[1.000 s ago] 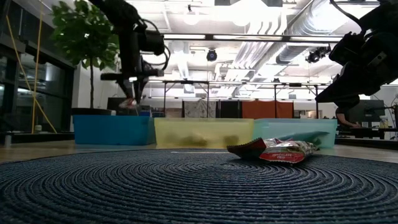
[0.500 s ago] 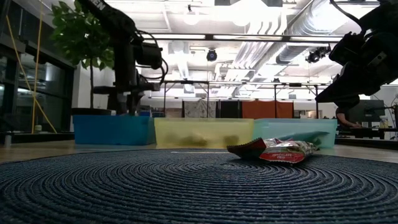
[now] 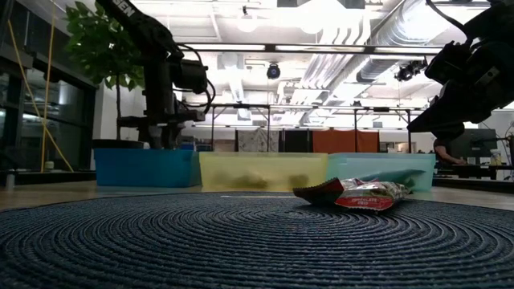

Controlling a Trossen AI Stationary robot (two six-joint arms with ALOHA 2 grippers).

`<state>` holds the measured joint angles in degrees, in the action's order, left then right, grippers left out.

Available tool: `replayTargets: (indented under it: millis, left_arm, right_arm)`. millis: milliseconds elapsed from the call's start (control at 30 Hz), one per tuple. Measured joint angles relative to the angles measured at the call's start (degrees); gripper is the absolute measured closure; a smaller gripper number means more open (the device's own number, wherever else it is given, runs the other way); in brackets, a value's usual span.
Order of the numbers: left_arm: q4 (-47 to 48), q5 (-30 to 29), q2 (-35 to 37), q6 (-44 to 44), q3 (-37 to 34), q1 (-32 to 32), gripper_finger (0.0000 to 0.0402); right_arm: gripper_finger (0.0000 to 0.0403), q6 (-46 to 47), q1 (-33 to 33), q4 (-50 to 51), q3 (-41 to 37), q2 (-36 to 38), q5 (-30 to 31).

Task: Pick and place Granola Bars by type
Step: Put the red granola bar into the blue bin

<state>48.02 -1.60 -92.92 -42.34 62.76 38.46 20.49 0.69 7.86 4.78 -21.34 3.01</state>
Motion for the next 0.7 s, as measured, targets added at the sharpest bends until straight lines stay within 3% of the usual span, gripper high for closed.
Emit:
replayTargets:
  millis: [400,533,700]
  left_arm:
    - [-3.5,4.2,0.0,1.4,0.0,0.0,0.026]
    - [-8.7,8.4,0.6,3.9,0.0,-0.5,0.0256]
    - [-12.9,8.8,1.9,7.2,2.7,-2.7,0.0256]
  right_arm:
    - [0.0402,0.0,0.0,0.0,0.0,0.0,0.0]
    - [0.0402,0.0,0.0,0.0,0.0,0.0,0.0]
    - [0.0402,0.0,0.0,0.0,0.0,0.0,0.0]
